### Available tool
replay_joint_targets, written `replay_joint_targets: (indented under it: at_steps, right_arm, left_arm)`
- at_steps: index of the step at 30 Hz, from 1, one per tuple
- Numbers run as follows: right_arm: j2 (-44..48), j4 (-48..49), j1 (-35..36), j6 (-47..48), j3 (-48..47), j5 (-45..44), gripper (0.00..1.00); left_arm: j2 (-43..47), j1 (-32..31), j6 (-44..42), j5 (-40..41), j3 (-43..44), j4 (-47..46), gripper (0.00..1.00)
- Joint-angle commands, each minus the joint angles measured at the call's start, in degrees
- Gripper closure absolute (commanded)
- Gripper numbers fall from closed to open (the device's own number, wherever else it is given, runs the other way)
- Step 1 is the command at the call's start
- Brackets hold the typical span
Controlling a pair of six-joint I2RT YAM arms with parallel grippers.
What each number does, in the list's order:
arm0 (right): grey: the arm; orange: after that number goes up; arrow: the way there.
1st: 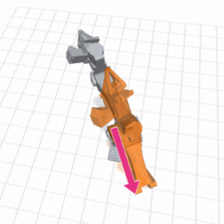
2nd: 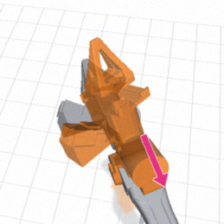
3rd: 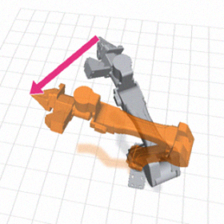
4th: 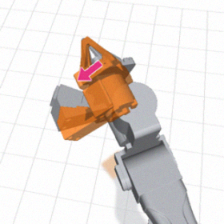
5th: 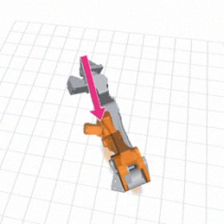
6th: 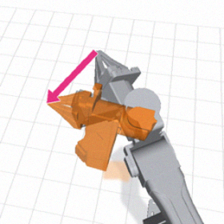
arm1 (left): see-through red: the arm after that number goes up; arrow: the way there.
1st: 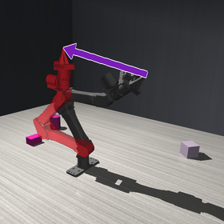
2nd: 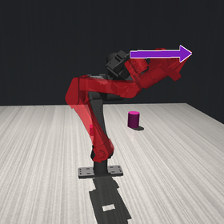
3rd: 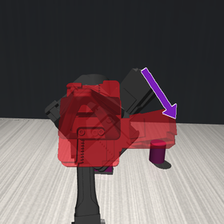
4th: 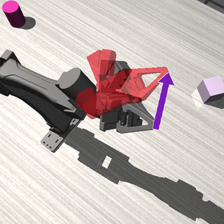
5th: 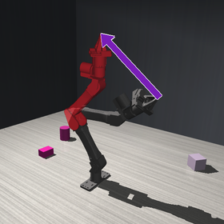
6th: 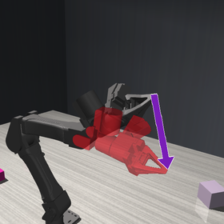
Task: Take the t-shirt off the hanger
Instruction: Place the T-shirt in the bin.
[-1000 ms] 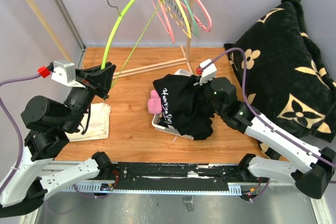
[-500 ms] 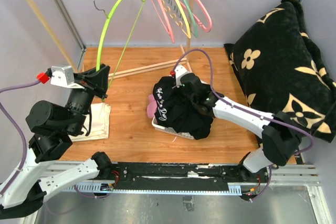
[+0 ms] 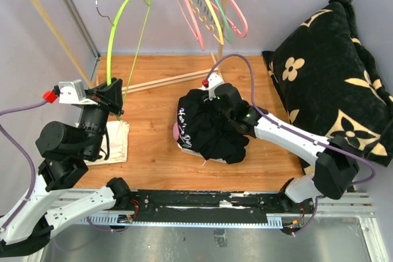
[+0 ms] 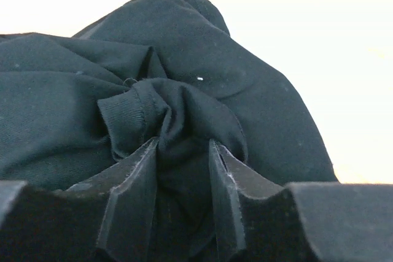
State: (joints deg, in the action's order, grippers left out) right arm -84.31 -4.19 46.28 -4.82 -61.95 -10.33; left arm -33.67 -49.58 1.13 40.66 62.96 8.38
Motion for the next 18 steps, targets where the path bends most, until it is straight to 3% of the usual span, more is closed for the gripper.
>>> replay_joint_targets:
  at_steps: [1,6,18]
  right_arm:
    - [4.9,-3.3,-0.2,0.6,0.7,0.5,0.55]
    - [10.9,-3.7,-0.1,1.7,0.9,0.8,0.37]
    - [28.6,-1.6,-0.1,4.0,5.4,-0.3,0.33]
  left_arm:
    - [-1.0,0.1,-1.3,2.4,0.7,-5.6,0.99]
    - [-5.5,0.1,-3.0,4.0,2.3,-6.1,1.0]
    - [-21.0,0.6,-9.1,6.4,11.9,-10.1,1.0]
